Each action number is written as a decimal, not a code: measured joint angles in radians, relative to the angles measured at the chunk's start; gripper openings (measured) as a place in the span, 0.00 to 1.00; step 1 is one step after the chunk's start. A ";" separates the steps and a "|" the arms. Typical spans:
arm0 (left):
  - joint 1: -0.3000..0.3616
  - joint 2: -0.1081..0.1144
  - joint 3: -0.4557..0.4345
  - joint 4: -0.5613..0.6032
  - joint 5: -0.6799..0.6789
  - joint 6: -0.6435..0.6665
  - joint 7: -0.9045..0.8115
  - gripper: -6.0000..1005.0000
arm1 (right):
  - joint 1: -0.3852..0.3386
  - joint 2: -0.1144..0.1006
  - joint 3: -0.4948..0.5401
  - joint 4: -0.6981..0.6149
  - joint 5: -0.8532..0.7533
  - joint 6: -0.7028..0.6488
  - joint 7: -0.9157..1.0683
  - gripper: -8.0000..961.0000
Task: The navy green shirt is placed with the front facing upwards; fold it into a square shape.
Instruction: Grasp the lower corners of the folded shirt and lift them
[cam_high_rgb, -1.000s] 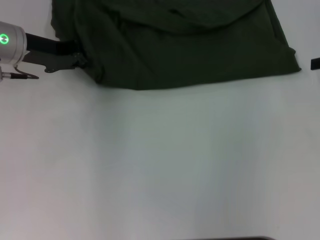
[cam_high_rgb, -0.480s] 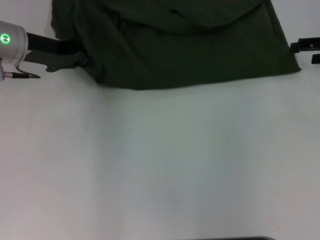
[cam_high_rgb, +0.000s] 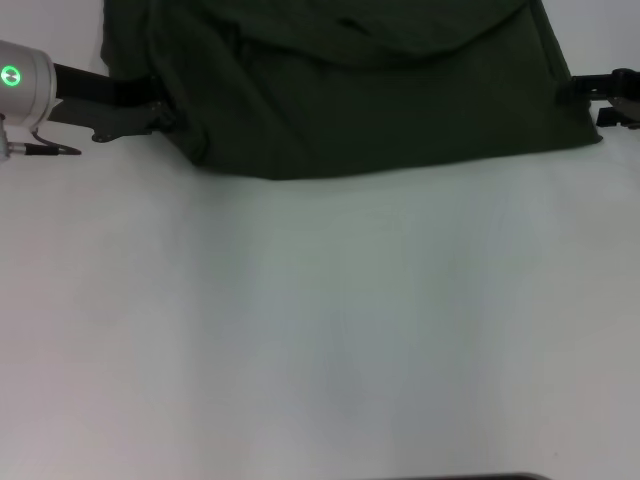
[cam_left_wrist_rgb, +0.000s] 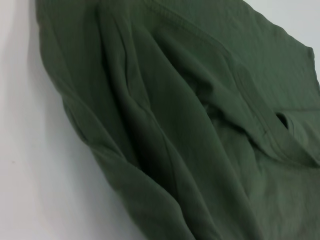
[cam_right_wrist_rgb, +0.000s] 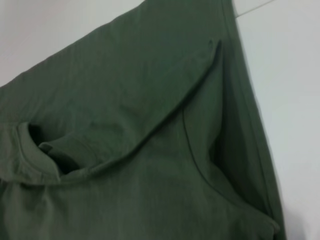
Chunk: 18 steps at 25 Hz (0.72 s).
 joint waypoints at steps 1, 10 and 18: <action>0.000 0.000 0.000 0.000 0.000 0.000 0.000 0.01 | 0.002 0.001 -0.001 0.008 0.000 0.008 -0.006 0.96; -0.001 0.000 0.000 0.000 0.000 -0.001 0.000 0.01 | 0.010 0.014 -0.006 0.028 -0.001 0.050 -0.035 0.96; -0.002 -0.001 0.000 0.000 -0.001 -0.002 0.001 0.01 | 0.018 0.025 -0.015 0.039 -0.007 0.065 -0.041 0.96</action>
